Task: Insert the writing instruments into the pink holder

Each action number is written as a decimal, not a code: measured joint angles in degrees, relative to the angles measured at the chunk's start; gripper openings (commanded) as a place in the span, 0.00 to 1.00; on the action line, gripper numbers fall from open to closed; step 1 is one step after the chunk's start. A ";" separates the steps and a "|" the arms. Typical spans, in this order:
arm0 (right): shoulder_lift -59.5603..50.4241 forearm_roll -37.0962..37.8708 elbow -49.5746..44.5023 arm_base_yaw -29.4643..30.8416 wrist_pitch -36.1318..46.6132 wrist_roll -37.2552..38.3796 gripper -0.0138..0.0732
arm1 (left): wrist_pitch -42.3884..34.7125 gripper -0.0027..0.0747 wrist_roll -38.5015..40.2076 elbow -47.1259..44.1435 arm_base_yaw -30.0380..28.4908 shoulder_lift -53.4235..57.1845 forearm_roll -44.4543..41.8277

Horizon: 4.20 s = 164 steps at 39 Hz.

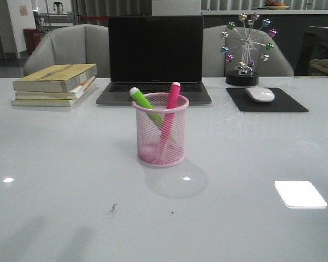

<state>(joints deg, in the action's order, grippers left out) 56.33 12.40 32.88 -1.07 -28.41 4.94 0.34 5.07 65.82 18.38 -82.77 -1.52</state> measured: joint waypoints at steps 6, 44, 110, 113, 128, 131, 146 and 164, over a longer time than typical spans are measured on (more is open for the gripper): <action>0.00 0.00 0.00 0.00 0.00 0.00 0.59 | 8.23 0.55 0.00 0.00 -3.64 5.78 -2.19; 0.00 -0.50 0.00 0.00 0.00 0.00 0.59 | 17.62 0.50 0.00 -30.66 -9.71 36.52 -1.77; 0.00 -3.52 0.00 0.00 -0.43 0.00 0.18 | 17.10 0.50 0.00 -32.43 -9.71 37.85 -1.46; 0.00 -3.52 0.00 0.00 -0.43 0.00 0.18 | 17.10 0.50 0.00 -32.43 -9.71 37.85 -1.46; -5.42 -3.04 0.00 0.00 -0.43 0.00 0.18 | 17.10 0.50 0.00 -32.43 -9.71 37.85 -1.46; -8.26 -3.04 0.00 -0.33 -0.43 0.00 0.18 | 17.10 0.50 0.00 -32.43 -9.71 37.85 -1.46; -26.40 -3.44 0.00 -4.62 -1.42 4.86 0.18 | 17.10 0.50 0.00 -32.43 -9.71 37.85 -1.46; -41.67 -6.59 -0.86 -4.62 -7.90 5.12 0.18 | 17.10 0.50 0.00 -32.43 -9.71 37.85 -1.46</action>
<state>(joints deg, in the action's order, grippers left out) 14.67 5.82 32.02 -5.69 -36.31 10.06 17.44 5.07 33.40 8.67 -44.93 -2.99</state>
